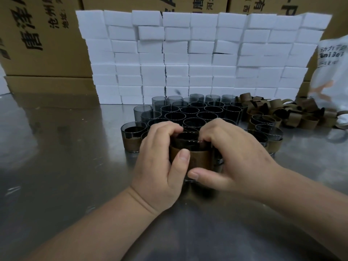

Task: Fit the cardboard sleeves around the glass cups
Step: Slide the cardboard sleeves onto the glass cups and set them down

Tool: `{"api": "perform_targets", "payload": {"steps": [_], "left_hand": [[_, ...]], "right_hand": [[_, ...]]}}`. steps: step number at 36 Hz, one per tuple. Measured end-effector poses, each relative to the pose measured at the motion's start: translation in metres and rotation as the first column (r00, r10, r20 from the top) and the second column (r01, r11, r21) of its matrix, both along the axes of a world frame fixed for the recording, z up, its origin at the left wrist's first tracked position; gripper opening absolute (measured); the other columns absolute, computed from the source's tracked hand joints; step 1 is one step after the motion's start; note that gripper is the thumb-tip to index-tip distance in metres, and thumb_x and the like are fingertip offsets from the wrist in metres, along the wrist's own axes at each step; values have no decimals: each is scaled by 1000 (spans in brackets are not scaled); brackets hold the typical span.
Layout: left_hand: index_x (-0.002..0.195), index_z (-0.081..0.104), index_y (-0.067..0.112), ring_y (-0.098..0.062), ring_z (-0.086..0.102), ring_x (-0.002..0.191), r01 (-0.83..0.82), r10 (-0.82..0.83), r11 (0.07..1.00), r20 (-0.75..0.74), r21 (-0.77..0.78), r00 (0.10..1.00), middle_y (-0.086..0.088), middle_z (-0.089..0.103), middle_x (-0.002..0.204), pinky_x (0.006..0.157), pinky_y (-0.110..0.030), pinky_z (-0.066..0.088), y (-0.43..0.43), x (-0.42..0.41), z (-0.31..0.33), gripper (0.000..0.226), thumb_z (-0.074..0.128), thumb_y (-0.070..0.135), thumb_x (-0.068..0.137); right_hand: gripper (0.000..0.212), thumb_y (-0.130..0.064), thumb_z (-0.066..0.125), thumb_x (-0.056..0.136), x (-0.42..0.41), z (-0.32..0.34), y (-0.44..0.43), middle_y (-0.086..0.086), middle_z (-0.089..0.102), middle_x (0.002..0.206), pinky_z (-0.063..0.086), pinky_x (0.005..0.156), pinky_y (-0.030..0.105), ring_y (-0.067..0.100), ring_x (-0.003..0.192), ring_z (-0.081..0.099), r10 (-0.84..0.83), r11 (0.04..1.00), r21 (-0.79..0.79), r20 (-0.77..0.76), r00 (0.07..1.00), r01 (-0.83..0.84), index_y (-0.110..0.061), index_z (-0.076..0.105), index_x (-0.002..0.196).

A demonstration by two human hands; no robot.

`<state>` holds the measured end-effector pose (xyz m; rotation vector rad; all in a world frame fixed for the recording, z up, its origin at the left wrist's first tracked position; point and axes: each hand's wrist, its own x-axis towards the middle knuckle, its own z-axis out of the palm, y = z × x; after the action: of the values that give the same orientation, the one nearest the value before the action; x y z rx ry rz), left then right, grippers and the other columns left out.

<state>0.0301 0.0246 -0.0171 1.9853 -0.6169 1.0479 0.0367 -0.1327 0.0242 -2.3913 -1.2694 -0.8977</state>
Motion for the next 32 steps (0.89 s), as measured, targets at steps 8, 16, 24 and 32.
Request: {"api": "perform_targets", "payload": {"steps": [8, 16, 24, 32], "left_hand": [[126, 37, 17, -19, 47, 114, 70, -70, 997, -16, -44, 997, -4, 47, 122, 99, -43, 38, 0, 1, -2, 42, 24, 37, 92], [139, 18, 29, -14, 36, 127, -101, 113, 993, -258, 59, 960, 4, 37, 136, 109, -45, 26, -2, 4, -3, 60, 24, 49, 83], [133, 45, 23, 3, 20, 117, -193, 251, 961, -332, 197, 909, 10, 40, 134, 113, -35, 15, -3, 11, -6, 52, 34, 42, 86], [122, 56, 23, 4, 21, 115, -213, 272, 953, -298, 216, 915, 10, 43, 128, 111, -29, 9, -3, 15, -9, 45, 39, 40, 84]], "right_hand": [[48, -50, 52, 76, 3, 9, -4, 16, 60, 107, 38, 66, 19, 24, 79, 62, -42, 999, -6, 106, 993, 43, -3, 57, 85], [36, -36, 66, 76, 32, 26, -31, 14, 62, 84, 39, 72, 32, 32, 78, 58, -292, 946, 170, 85, 952, 275, 0, 62, 79], [22, -29, 64, 85, 69, 29, -68, 5, 59, 80, 34, 64, 31, 29, 81, 54, -577, 761, 330, -52, 815, 559, -7, 68, 86], [20, -21, 58, 89, 92, 4, -84, 13, 70, 98, 38, 69, 29, 33, 94, 60, -663, 699, 211, -166, 729, 684, -12, 72, 102]]}}
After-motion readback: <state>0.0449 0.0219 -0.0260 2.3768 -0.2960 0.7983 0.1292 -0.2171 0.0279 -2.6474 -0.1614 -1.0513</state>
